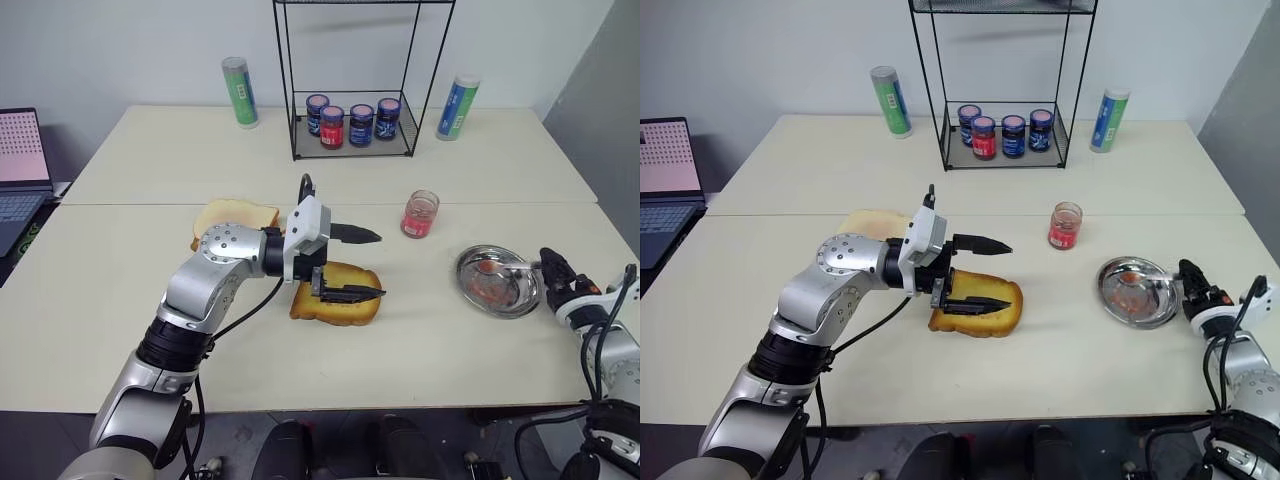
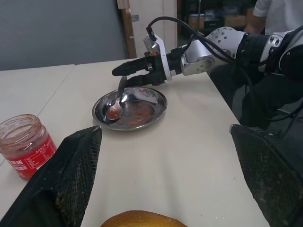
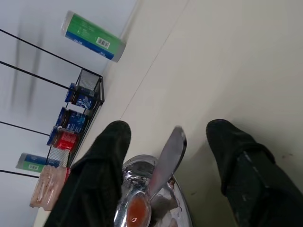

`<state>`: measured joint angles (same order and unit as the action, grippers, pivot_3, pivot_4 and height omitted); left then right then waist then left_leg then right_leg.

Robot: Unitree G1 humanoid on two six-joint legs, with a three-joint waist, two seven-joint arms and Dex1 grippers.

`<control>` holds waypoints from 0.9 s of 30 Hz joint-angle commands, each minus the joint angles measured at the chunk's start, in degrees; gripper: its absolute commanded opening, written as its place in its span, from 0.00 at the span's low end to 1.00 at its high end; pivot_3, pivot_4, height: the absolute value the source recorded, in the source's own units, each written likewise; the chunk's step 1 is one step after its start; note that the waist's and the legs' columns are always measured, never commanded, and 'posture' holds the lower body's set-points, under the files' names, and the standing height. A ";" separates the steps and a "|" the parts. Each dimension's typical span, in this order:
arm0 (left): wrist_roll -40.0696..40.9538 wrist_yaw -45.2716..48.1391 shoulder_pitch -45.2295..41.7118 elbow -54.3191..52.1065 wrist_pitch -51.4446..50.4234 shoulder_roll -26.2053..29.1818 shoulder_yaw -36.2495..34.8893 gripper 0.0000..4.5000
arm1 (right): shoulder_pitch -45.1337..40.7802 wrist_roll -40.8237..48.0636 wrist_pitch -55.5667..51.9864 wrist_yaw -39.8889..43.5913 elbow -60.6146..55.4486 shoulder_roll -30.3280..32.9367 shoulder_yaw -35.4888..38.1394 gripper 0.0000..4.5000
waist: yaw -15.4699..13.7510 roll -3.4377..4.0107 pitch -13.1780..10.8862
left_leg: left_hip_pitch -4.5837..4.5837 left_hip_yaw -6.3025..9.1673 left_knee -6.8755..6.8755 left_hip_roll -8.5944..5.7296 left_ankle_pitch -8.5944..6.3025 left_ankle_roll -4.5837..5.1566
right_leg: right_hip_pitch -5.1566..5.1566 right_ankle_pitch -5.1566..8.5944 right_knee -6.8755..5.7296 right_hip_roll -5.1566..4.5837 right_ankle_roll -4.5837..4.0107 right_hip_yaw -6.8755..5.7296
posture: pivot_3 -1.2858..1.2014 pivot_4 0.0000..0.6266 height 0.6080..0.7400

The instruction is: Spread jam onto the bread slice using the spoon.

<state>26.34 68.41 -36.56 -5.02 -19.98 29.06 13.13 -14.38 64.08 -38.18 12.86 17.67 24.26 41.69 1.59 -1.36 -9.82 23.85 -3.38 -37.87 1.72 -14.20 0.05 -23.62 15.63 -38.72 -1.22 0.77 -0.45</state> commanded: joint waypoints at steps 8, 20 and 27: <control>-0.30 -0.45 -1.42 -1.13 -0.48 0.51 -1.65 1.00 | 1.65 -0.49 -0.13 0.09 -1.98 5.42 3.82 1.00 | -0.08 0.00 0.00 | 0.00 0.00 -0.01 -0.01 0.00 0.00 | 0.00 0.00 0.00 0.00 0.01 0.00 | 0.52 0.24 1.00; 0.28 -0.08 3.02 -1.00 -7.25 15.99 -10.94 1.00 | 7.87 -2.83 -14.44 17.15 -32.38 31.41 -11.24 1.00 | 0.40 0.22 -0.05 | -0.15 0.02 0.00 0.13 0.00 0.00 | 0.02 0.15 -0.11 0.08 0.24 0.00 | 0.52 0.24 1.00; 1.09 3.74 7.74 -0.89 -9.96 26.23 -16.27 1.00 | 9.23 -4.30 -15.62 34.69 -47.58 44.16 -20.39 1.00 | -0.39 -0.09 -0.25 | -0.08 0.18 -0.04 0.18 0.00 -0.01 | 0.05 0.19 -0.02 -0.02 0.21 -0.20 | 0.52 0.24 1.00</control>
<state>26.77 70.73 -29.34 -4.80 -29.89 53.40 -0.90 -4.37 61.25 -54.59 44.07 -28.07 67.04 21.87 1.19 -1.46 -10.07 23.78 -3.21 -37.92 1.83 -14.20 0.05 -23.55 15.82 -38.69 -1.30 0.98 -0.67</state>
